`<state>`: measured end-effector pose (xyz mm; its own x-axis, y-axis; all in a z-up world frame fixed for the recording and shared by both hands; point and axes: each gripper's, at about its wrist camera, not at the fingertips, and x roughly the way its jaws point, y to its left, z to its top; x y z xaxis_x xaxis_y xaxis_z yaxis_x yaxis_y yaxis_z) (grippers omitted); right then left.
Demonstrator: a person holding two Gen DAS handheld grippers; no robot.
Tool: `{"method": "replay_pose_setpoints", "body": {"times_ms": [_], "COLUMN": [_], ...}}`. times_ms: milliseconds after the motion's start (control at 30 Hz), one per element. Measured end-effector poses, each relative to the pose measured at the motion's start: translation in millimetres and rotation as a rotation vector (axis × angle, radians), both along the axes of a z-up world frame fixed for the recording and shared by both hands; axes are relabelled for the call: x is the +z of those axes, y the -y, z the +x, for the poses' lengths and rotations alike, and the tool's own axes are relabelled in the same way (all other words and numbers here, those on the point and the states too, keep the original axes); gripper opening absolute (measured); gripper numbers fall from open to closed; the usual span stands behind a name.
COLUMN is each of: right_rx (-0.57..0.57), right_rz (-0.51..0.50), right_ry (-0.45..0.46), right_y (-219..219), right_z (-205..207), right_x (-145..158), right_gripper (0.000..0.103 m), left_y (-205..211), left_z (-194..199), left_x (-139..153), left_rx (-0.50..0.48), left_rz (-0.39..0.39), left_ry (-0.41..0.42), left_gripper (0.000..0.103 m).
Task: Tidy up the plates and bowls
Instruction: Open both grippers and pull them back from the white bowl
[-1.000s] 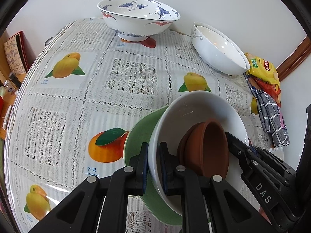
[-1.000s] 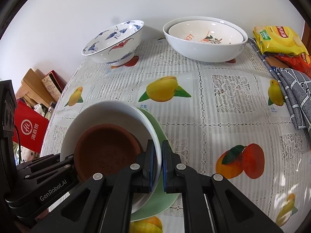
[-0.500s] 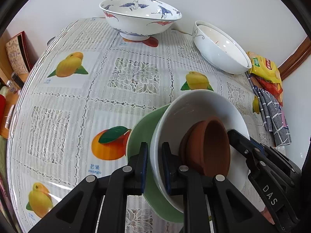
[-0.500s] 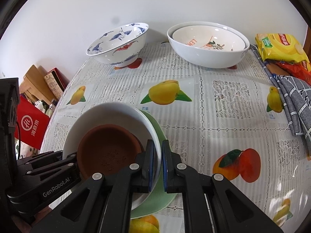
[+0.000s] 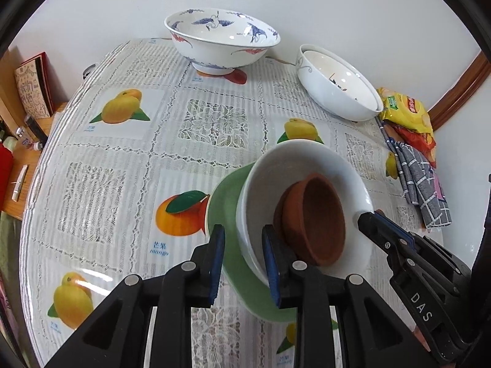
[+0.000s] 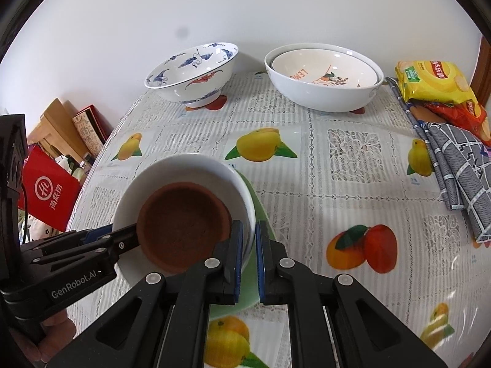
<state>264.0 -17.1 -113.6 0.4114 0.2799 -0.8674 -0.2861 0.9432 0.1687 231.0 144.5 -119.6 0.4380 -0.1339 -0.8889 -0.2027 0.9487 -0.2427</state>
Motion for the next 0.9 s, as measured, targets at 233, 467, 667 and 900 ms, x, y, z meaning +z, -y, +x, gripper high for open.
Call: {"method": "replay_pose_setpoints", "body": {"times_ms": [233,467,667,900], "right_rx": [-0.029,-0.081,-0.164,-0.249], "right_rz": [0.002,-0.010,-0.025,-0.083], "right_ry": [0.030,0.085,0.143,0.178], "right_y": [15,45,83,124], "right_z": [-28,-67,-110,-154], "right_x": [20,51,76,96], "right_gripper": [0.008,0.020,0.031,0.045], "left_y": [7,33,69,112], "left_z": [-28,-64,-99,-137], "left_x": [20,46,72,92], "left_rx": [-0.007,-0.056,-0.105,-0.149], "left_rz": [0.008,0.046,0.141,0.170], "left_ry": [0.035,0.094,0.165,0.241], "left_gripper": [0.024,0.033,0.042,0.058]}}
